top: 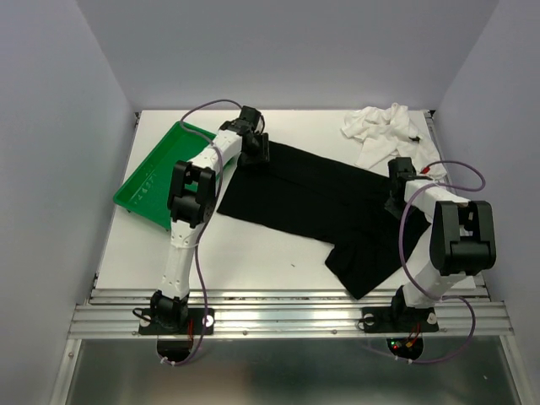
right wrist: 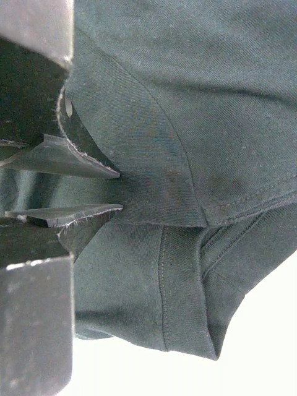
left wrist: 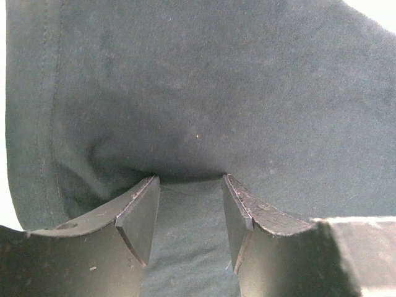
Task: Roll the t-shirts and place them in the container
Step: Fold the T-shirt at the center of the board.
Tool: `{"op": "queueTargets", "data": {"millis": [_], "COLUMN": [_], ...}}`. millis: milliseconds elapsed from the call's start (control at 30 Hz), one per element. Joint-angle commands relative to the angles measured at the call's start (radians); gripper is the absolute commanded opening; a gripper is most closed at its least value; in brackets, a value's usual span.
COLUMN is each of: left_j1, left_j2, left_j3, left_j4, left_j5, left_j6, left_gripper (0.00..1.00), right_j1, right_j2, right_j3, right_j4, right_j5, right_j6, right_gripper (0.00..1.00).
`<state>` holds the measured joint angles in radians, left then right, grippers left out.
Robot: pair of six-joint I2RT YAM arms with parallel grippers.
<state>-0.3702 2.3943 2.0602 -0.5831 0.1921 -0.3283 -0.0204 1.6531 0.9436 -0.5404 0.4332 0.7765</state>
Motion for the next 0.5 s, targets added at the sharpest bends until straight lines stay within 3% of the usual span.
{"op": "queueTargets", "data": {"millis": [0,200,267,467], "left_j1": [0.002,-0.009,-0.009,-0.006], "left_j2": [-0.012,-0.196,-0.286,-0.513], "left_j3": [0.097,0.066,-0.003,-0.334], "left_j4": [-0.067,-0.078,-0.072,-0.017], "left_j5": [-0.036,-0.063,-0.089,-0.170], "left_j6": [0.012,0.032,0.032,0.018], "left_gripper": [0.56,0.56,0.57,0.58], "right_j1": [-0.013,-0.013,-0.013,-0.013], "right_j2": [0.016,-0.185,-0.266,-0.421], "right_j3": [-0.003,0.053,0.063,0.049], "right_j4": [0.063,-0.036,-0.081,-0.176], "right_j5": [-0.042,-0.092,-0.118,-0.192], "right_j6": [-0.009,-0.063,-0.080,-0.138], "right_gripper": [0.30,0.39,0.46,0.53]}}
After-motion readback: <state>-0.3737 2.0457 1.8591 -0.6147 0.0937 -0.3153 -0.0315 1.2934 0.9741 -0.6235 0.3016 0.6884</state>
